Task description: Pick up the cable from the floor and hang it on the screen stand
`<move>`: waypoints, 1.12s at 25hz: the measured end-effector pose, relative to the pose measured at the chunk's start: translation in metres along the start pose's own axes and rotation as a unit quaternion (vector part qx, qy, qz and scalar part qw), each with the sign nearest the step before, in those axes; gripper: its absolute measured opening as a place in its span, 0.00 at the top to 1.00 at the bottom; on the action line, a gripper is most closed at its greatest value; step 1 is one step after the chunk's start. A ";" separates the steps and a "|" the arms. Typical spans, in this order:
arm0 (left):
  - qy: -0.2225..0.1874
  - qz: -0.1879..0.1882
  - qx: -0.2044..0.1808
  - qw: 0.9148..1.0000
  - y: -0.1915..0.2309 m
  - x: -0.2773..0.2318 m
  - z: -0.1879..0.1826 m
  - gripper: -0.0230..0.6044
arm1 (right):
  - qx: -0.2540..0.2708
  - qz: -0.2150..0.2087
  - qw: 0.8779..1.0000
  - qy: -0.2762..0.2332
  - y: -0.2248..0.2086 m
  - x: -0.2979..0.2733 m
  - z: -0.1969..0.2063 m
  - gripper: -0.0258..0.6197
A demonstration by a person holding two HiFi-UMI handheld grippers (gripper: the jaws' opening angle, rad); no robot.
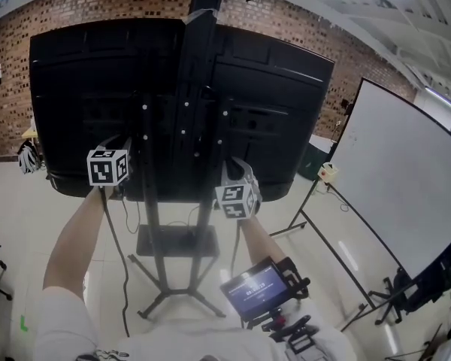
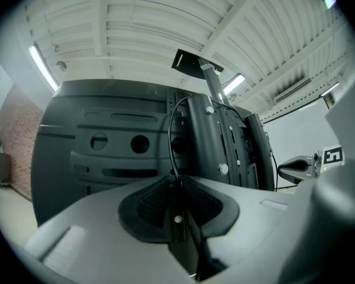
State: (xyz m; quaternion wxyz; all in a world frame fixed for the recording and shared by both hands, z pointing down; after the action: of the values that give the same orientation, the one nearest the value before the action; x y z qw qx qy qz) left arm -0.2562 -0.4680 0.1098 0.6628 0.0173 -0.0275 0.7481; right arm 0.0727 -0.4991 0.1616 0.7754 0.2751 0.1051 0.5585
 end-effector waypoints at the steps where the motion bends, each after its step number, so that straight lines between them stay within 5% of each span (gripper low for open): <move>1: 0.004 0.000 0.002 1.000 0.000 0.002 0.006 0.88 | 0.000 -0.002 1.000 0.004 0.002 0.001 0.003 0.90; 13: 0.050 -0.021 0.005 0.999 -0.015 0.040 0.090 0.88 | -0.011 -0.027 0.999 0.029 0.024 0.040 0.035 0.91; 20: 0.016 -0.072 -0.068 0.995 -0.027 0.087 0.109 0.88 | -0.042 -0.035 0.998 0.021 0.029 0.077 0.034 0.93; 28: 0.017 -0.070 -0.060 0.996 -0.065 0.137 0.132 0.93 | -0.108 -0.050 0.992 0.027 0.039 0.129 0.040 0.94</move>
State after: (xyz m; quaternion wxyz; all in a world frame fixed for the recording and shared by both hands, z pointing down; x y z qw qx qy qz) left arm -0.2095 -0.3332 0.2512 0.7138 -0.0337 -0.0595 0.6970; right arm 0.1059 -0.3832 0.2347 0.8247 0.1685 0.0788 0.5342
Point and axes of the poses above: the fingertips, and each gripper's own axes: x backward along the fingers, y to its left, z out of its underside, the point moved 5 cm from there along x, backward along the fingers, and after that the axes turned 2 degrees about x, right-handed, at the moved point
